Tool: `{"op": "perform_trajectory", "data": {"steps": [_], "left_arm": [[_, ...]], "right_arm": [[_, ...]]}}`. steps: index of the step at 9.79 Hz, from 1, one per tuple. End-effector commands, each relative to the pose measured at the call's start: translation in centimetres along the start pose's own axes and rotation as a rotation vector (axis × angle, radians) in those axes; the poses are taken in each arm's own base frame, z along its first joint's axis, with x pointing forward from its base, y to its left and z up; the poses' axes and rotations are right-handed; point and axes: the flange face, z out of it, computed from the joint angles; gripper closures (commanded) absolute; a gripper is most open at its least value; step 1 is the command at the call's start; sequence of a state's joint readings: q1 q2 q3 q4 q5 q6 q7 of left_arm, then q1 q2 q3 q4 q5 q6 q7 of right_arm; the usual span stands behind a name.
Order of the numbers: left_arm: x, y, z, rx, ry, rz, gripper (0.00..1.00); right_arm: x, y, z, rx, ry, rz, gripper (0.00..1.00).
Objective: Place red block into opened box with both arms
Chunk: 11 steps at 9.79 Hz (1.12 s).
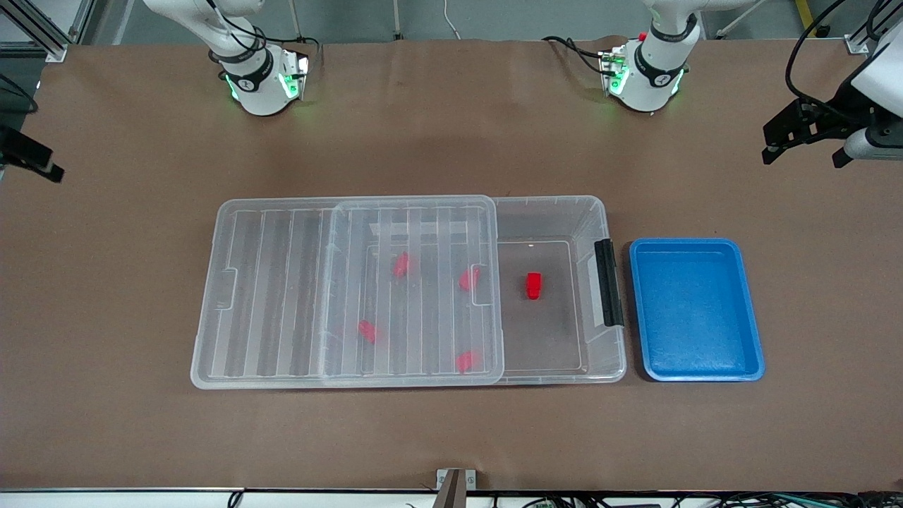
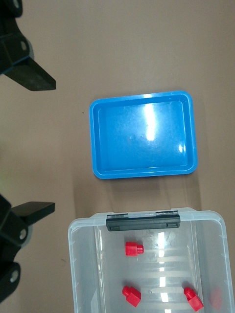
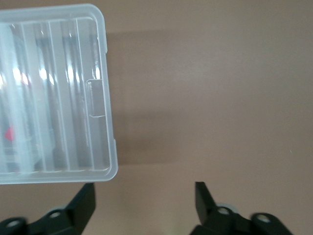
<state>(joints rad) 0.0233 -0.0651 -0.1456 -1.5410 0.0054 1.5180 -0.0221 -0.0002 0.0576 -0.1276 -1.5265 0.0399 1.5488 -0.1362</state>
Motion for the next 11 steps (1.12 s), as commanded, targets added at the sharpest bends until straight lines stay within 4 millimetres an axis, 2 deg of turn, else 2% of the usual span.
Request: {"op": "perform_trajectory", "data": {"steps": [1, 2, 4, 5, 7, 8, 11], "left_arm": [[0.3, 0.4, 1.6, -0.005, -0.022, -0.005, 0.0], [0.2, 0.7, 1.6, -0.005, -0.022, -0.002, 0.0], [0.2, 0.7, 1.6, -0.003, -0.025, -0.002, 0.0], [0.2, 0.7, 1.6, -0.003, -0.025, -0.003, 0.0], [0.2, 0.6, 1.6, -0.002, -0.025, -0.003, 0.0], [0.2, 0.7, 1.6, -0.002, -0.025, -0.002, 0.0], [0.3, 0.6, 1.6, -0.001, -0.024, -0.003, 0.0]], "right_arm": [[2.7, 0.2, 9.6, 0.027, -0.065, -0.1, 0.86], [3.1, 0.3, 13.7, 0.032, -0.101, -0.132, 1.0], [3.0, 0.2, 20.1, 0.088, -0.117, -0.186, 1.0], [3.4, 0.0, 21.9, 0.106, -0.134, -0.198, 1.0], [4.5, -2.5, 24.3, 0.096, -0.132, -0.239, 1.0], [4.8, -2.6, 25.2, 0.094, -0.132, -0.24, 1.0], [5.5, -5.8, 26.7, 0.167, -0.119, -0.244, 1.0]]}}
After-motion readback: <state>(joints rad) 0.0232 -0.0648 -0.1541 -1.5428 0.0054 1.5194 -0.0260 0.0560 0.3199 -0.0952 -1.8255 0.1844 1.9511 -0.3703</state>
